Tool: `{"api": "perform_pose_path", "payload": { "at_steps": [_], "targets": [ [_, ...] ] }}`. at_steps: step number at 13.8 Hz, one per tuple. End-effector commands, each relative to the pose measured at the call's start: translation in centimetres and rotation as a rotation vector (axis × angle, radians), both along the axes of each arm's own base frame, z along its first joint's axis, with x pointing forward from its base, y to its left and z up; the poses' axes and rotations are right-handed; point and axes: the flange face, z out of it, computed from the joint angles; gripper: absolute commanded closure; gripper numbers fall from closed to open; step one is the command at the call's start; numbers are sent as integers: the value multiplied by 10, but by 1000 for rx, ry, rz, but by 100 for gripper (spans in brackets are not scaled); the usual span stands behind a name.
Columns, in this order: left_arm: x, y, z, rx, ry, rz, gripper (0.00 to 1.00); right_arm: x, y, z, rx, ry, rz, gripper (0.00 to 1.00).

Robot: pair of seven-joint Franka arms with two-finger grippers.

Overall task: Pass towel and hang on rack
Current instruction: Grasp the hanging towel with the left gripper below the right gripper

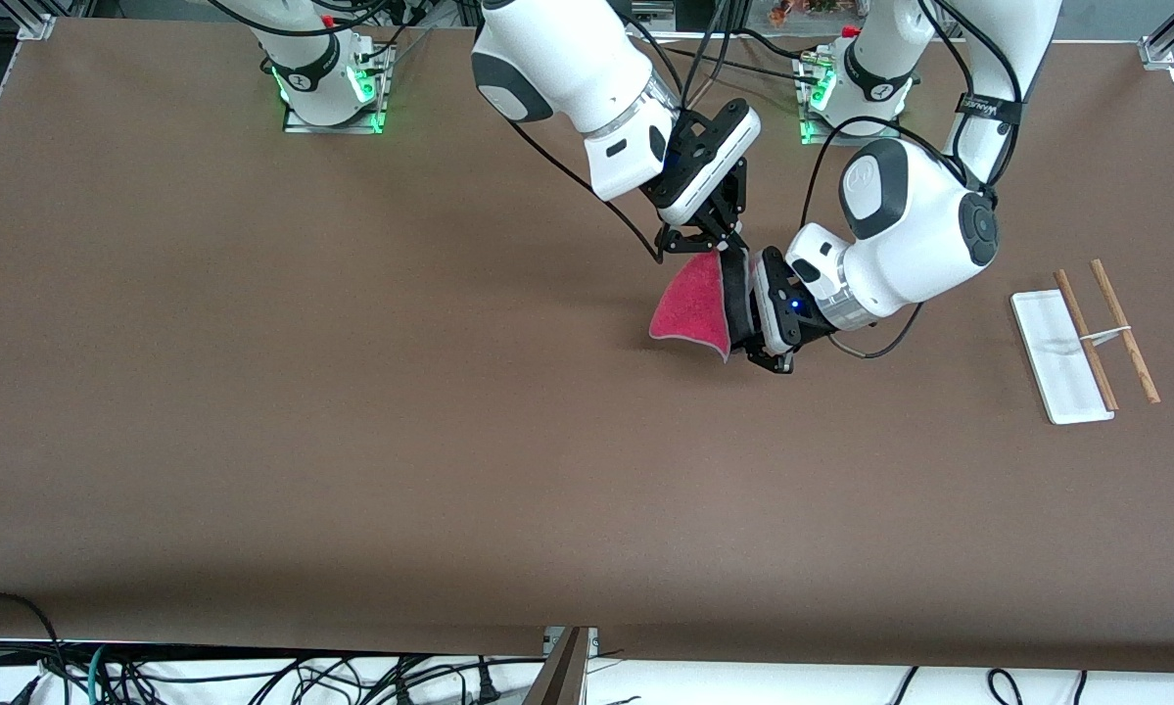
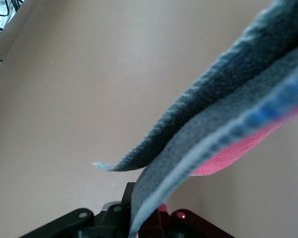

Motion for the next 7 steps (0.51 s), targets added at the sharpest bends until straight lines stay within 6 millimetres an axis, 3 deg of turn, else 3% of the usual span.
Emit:
{"api": "perform_pose_path", "payload": {
  "at_steps": [1,3,7],
  "targets": [
    [4,-3,7,-14,-11,7,100,2,1,8,19,-13,4,100],
    [7,6,16,-18,-20,22,100,2,1,7,19,-10,3,100],
    [16,49,29,-23,-21,85,100,2,1,8,23,-12,2,100]
  ]
}}
